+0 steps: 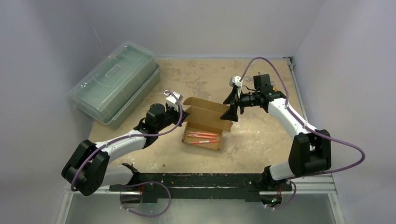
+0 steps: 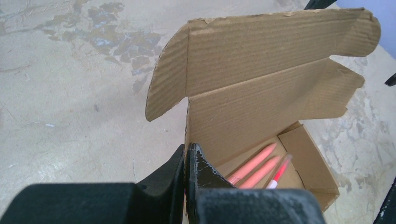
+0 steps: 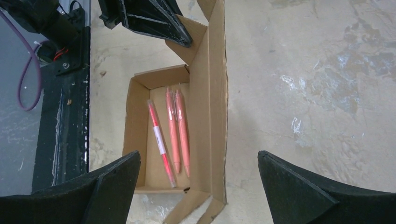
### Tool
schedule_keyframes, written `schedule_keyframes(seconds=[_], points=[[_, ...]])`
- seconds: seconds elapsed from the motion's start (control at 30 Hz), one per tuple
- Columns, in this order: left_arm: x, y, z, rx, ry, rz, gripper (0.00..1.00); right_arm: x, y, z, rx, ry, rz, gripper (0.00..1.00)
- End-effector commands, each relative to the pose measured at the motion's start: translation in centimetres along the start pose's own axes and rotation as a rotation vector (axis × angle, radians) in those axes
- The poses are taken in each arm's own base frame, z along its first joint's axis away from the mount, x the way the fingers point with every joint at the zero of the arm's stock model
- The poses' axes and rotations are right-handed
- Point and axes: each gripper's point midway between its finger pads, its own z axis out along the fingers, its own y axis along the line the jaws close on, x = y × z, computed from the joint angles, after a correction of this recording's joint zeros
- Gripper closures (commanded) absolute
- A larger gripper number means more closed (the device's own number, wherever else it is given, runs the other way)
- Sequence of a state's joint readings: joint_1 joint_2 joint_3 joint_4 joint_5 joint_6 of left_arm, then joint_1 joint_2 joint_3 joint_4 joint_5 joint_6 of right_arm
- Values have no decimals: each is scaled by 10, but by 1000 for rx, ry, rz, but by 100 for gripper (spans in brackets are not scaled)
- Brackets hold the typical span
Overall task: Fold the paper box
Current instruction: Close the paper box at the center of the board.
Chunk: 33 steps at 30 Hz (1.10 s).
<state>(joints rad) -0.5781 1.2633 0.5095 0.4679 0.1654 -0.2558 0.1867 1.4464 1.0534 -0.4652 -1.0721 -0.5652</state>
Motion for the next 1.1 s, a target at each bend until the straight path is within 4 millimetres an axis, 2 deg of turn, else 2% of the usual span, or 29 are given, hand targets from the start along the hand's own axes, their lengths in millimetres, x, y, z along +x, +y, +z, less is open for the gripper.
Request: schedule_keyframes(seconds=[0.0, 0.17, 0.33, 0.5, 0.6, 0.83, 0.87, 0.97, 1.07], points=[[-23, -13, 2, 63, -90, -27, 100, -20, -8, -4, 59, 10, -56, 3], [-22, -17, 8, 94, -89, -26, 100, -30, -12, 1, 68, 56, -107, 8], [-23, -18, 12, 100, -84, -14, 100, -36, -8, 11, -3, 115, -116, 24], [-27, -18, 12, 99, -93, -12, 100, -27, -3, 25, -30, 162, -130, 40], [-27, -18, 11, 98, -91, -12, 100, -26, 0, 30, -43, 182, -141, 54], [-26, -15, 11, 72, -68, -41, 100, -30, -3, 30, -51, 220, -173, 97], [-26, -12, 11, 56, -55, -49, 95, -31, -4, 29, -44, 224, -177, 100], [-32, -9, 9, 17, -51, -92, 74, -32, -5, 26, -26, 232, -196, 100], [-43, -9, -3, -6, -89, -131, 56, -37, -2, 20, -9, 226, -237, 100]])
